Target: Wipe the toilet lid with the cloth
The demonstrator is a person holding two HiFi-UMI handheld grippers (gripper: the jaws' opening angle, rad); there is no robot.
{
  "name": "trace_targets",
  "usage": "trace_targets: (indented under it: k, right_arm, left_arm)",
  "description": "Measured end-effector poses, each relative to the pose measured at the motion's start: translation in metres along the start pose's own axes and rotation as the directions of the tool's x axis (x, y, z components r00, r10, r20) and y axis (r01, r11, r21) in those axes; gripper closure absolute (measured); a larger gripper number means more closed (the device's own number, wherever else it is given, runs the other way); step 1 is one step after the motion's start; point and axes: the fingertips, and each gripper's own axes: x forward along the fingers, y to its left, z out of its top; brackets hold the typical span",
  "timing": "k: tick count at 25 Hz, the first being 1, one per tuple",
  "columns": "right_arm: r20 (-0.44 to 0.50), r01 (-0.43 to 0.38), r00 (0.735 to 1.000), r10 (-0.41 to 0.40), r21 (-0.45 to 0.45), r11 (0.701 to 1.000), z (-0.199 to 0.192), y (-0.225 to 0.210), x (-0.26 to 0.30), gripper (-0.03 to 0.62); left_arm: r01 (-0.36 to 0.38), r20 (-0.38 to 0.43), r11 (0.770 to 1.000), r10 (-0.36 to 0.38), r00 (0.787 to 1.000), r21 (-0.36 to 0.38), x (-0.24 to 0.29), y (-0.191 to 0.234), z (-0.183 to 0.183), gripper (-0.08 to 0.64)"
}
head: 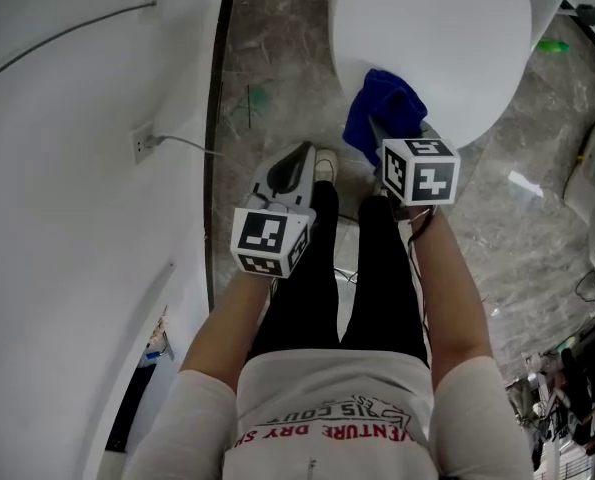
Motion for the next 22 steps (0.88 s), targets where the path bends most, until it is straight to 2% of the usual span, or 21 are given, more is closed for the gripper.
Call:
trace_targets:
  k: [5, 9, 17, 22]
  right_arm:
    - [0.001, -0.034, 0.999, 0.034, -0.003, 0.999, -0.015, -0.025, -0.020, 0.499]
    - [-0.009, -0.030, 0.999, 0.030, 0.011, 0.999, -0.029, -0.056, -0.041, 0.499]
    - [0.011, 0.059, 0.998, -0.060, 0.050, 0.997, -0.056, -0.135, -0.084, 0.497]
    - [0.009, 0.091, 0.996, -0.091, 0.070, 0.993, -0.070, -0.171, -0.100, 0.499]
  left_arm:
    - [0.015, 0.020, 1.000, -0.015, 1.000, -0.004, 0.015, -0.037, 0.012, 0.554]
    - [0.048, 0.009, 0.999, -0.047, 0.999, -0.005, 0.031, -0.076, 0.013, 0.554]
    - [0.081, 0.012, 0.997, -0.081, 0.997, -0.012, 0.056, -0.136, 0.017, 0.554]
    - [0.074, 0.002, 0.997, -0.074, 0.997, -0.002, 0.065, -0.161, 0.012, 0.554]
